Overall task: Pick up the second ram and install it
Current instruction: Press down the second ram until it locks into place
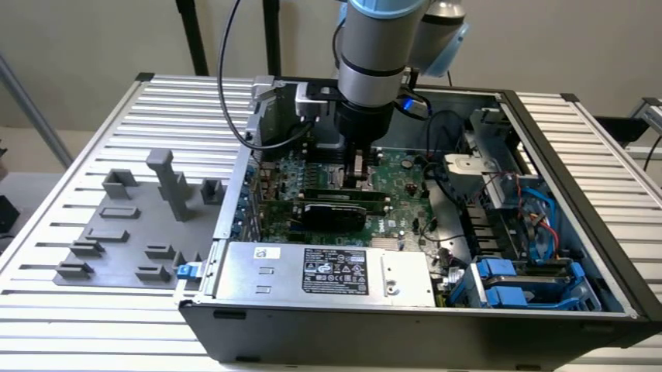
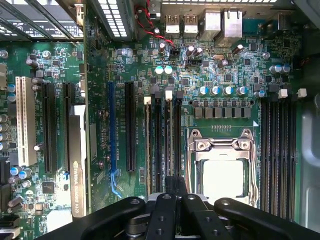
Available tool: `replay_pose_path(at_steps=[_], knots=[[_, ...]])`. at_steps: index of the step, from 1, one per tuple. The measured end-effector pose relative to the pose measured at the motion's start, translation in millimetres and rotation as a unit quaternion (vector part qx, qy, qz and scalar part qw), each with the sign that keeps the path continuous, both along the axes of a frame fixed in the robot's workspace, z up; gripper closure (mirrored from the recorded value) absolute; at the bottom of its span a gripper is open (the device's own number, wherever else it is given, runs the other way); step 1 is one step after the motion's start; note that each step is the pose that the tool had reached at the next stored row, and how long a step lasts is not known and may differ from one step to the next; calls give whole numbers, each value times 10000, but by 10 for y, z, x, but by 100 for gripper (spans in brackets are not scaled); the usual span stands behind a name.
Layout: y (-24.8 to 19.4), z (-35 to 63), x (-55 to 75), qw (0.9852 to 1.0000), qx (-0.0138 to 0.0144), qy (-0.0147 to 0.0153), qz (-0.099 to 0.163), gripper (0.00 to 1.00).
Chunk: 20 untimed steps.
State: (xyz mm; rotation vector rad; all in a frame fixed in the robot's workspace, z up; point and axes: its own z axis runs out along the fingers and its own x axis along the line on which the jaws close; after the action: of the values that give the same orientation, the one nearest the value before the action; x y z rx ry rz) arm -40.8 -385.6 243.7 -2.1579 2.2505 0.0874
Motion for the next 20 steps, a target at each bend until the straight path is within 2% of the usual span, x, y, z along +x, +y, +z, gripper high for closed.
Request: replay_pose_path(at_steps=[11, 18, 20], knots=[[0, -11, 0, 10000, 0, 0, 0, 89], [0, -128, 0, 10000, 0, 0, 0, 89], [-2, -155, -1, 10000, -9, 4, 0, 89]])
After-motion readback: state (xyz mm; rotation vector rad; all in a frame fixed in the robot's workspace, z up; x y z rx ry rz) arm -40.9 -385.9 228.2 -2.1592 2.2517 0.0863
